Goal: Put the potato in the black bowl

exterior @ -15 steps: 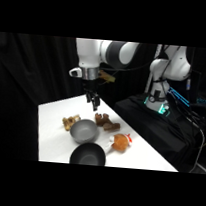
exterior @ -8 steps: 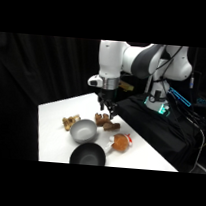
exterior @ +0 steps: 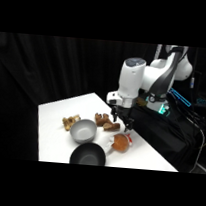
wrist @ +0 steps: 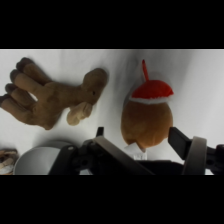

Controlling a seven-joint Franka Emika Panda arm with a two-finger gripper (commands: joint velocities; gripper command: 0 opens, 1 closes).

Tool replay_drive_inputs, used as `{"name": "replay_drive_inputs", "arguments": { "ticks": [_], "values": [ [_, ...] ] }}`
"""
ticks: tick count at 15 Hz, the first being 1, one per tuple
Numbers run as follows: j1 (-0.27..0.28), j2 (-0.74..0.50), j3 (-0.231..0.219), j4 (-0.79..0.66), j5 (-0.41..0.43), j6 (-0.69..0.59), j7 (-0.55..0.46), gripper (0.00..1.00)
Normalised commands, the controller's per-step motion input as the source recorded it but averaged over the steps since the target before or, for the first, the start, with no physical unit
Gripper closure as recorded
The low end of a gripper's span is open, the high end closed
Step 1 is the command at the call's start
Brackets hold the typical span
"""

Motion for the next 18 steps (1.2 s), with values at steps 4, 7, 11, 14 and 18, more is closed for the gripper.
{"name": "replay_drive_inputs", "arguments": {
  "ticks": [4, 7, 11, 14, 18],
  "values": [
    [0.132, 0.31, -0.019, 0.05, -0.27, 0.4, 0.29, 0.0],
    [0.222, 0.39, -0.141, 0.18, -0.262, 0.3, 0.26, 0.0],
    [0.244, 0.41, -0.209, 0.26, -0.137, 0.23, 0.11, 0.0],
    [0.176, 0.32, -0.2, 0.23, -0.05, 0.21, -0.01, 0.26],
    [0.082, 0.19, -0.128, 0.16, 0.032, 0.18, -0.1, 0.55]
  ]
}}
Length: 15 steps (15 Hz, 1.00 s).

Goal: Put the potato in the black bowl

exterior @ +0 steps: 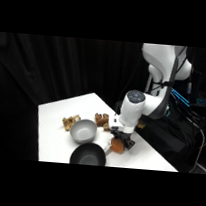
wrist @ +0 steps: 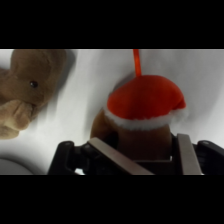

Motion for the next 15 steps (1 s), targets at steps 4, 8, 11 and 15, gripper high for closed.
{"name": "replay_drive_inputs", "arguments": {
  "ticks": [4, 8, 11, 15],
  "values": [
    [0.05, 0.03, -0.104, 0.07, 0.059, 0.09, -0.13, 0.85],
    [0.035, -0.21, -0.078, -0.04, 0.074, -0.09, -0.12, 1.0],
    [0.024, -0.42, -0.038, -0.11, 0.072, -0.27, -0.09, 0.98],
    [-0.048, -0.53, 0.065, -0.08, 0.072, -0.45, -0.09, 0.98]
  ]
}}
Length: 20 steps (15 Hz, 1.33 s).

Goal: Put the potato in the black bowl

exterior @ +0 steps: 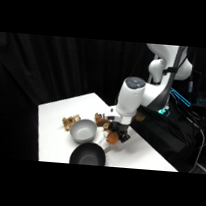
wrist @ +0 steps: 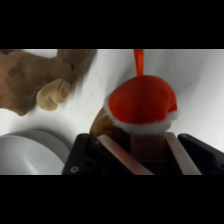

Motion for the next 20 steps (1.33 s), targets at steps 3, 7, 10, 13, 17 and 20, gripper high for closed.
{"name": "replay_drive_inputs", "arguments": {
  "ticks": [3, 7, 10, 13, 17, 20],
  "values": [
    [-0.131, -0.45, 0.175, 0.08, 0.097, -0.52, -0.11, 0.99],
    [-0.145, -0.1, 0.185, 0.37, 0.067, -0.36, -0.12, 0.98],
    [-0.142, 0.37, 0.103, 0.62, -0.018, -0.16, -0.13, 0.99],
    [-0.112, 0.59, 0.009, 0.7, -0.093, -0.05, -0.11, 1.0],
    [-0.071, 0.59, -0.013, 0.67, 0.052, -0.05, -0.21, 0.99],
    [-0.007, 0.46, -0.008, 0.58, 0.119, -0.08, -0.23, 0.74]
  ]
}}
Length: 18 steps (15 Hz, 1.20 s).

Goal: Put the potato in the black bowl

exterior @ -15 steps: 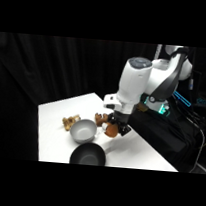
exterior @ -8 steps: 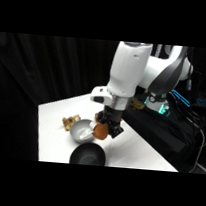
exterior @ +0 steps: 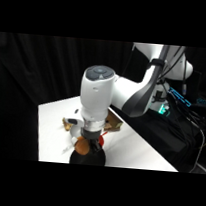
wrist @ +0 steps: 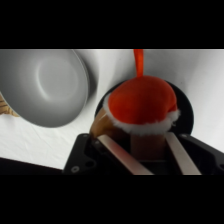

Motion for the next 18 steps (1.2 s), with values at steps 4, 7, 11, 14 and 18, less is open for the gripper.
{"name": "replay_drive_inputs", "arguments": {
  "ticks": [4, 7, 11, 14, 18],
  "values": [
    [0.028, 0.26, -0.027, 0.43, 0.13, -0.14, -0.2, 0.53],
    [0.039, 0.12, -0.029, 0.35, 0.151, -0.28, -0.2, 0.3],
    [0.05, 0.0, -0.034, 0.29, 0.123, -0.36, -0.17, 0.01],
    [0.037, -0.14, -0.032, 0.18, 0.107, -0.36, -0.15, 0.0],
    [-0.018, -0.26, -0.002, 0.06, 0.14, -0.34, -0.19, 0.0]
  ]
}}
